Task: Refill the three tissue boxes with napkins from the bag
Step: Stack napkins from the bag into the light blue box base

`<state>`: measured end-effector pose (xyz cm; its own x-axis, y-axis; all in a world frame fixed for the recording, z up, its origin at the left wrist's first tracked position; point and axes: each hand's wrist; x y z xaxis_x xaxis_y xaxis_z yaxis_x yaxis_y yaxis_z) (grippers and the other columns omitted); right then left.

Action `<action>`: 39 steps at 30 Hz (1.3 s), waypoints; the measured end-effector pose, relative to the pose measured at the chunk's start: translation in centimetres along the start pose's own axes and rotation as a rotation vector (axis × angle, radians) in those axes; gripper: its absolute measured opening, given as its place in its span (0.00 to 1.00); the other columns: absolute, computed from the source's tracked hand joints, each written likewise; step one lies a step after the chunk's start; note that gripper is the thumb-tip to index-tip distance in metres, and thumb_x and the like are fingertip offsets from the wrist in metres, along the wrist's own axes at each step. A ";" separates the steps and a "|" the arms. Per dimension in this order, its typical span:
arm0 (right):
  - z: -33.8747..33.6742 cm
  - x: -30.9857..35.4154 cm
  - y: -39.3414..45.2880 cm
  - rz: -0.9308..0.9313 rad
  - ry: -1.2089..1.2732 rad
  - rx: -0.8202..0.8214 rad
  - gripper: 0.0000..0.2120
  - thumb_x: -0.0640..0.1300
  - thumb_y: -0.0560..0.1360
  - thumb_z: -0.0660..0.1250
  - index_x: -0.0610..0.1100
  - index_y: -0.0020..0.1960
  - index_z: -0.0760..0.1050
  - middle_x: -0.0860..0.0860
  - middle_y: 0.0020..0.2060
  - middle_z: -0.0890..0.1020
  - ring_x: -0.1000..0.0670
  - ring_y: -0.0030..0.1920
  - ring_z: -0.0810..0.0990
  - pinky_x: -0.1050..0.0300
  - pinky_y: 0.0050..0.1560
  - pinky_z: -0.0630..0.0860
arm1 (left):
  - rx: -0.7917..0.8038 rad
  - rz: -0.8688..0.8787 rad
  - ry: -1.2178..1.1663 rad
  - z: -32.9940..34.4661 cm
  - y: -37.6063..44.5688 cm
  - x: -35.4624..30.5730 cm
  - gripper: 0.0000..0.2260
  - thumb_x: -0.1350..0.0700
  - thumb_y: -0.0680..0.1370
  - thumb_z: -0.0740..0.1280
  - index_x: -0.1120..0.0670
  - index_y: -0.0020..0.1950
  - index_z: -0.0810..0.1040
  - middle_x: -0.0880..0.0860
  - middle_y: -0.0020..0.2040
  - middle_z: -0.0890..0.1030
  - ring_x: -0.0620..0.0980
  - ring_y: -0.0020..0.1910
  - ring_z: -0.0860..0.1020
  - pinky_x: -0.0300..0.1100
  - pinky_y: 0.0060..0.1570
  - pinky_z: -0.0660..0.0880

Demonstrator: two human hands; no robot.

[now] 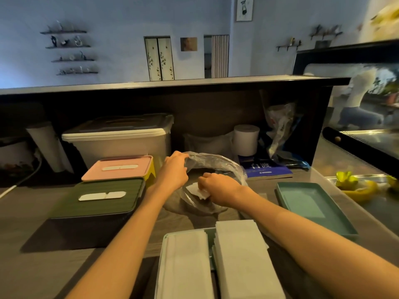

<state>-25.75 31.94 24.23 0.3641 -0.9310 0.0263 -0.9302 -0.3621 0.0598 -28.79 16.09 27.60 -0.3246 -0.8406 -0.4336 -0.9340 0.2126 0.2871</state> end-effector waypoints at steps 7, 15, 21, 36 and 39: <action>-0.8 -0.8 -2.4 0.097 0.195 -0.293 0.10 0.42 0.81 0.67 0.44 0.61 0.77 0.44 0.55 0.84 0.43 0.55 0.82 0.52 0.52 0.76 | -0.128 0.066 -0.086 -2.3 -1.0 -1.2 0.21 0.65 0.82 0.64 0.55 0.75 0.71 0.53 0.72 0.71 0.54 0.69 0.72 0.45 0.66 0.70; -0.3 0.0 0.1 0.093 0.124 -0.133 0.09 0.41 0.81 0.66 0.43 0.61 0.76 0.44 0.57 0.81 0.45 0.51 0.80 0.51 0.51 0.77 | -0.141 0.121 -0.139 -2.9 -0.8 -2.2 0.20 0.64 0.82 0.64 0.55 0.74 0.71 0.51 0.73 0.70 0.51 0.70 0.72 0.37 0.64 0.67; 0.0 0.1 3.7 0.152 0.083 0.055 0.22 0.42 0.79 0.70 0.42 0.70 0.68 0.43 0.65 0.74 0.41 0.63 0.77 0.47 0.61 0.74 | -0.152 0.120 -0.139 -2.5 0.1 -1.8 0.21 0.63 0.82 0.65 0.55 0.75 0.70 0.52 0.73 0.70 0.51 0.70 0.72 0.37 0.64 0.67; -1.6 -0.5 -6.4 0.139 0.856 -0.438 0.12 0.48 0.76 0.75 0.49 0.58 0.80 0.60 0.46 0.82 0.61 0.48 0.81 0.69 0.45 0.77 | -0.405 0.183 -0.086 -1.9 -2.9 -0.1 0.10 0.44 0.78 0.70 0.50 0.51 0.83 0.49 0.55 0.76 0.49 0.56 0.73 0.43 0.53 0.73; -0.2 -0.6 -7.1 0.182 1.083 -0.455 0.12 0.46 0.76 0.75 0.51 0.58 0.79 0.59 0.48 0.83 0.60 0.49 0.82 0.66 0.46 0.80 | -0.225 0.263 -0.397 -1.5 -4.7 -0.5 0.18 0.39 0.71 0.75 0.47 0.56 0.78 0.45 0.53 0.77 0.42 0.51 0.76 0.35 0.45 0.74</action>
<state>-19.37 35.06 23.95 0.2807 -0.3639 0.8881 -0.9503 0.0247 0.3105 -23.99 14.73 27.74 -0.6161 -0.5104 -0.5999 -0.7724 0.2424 0.5870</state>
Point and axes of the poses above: each hand's wrist, its own y-axis towards the middle knuckle, its own z-axis out of the palm, x = y × z
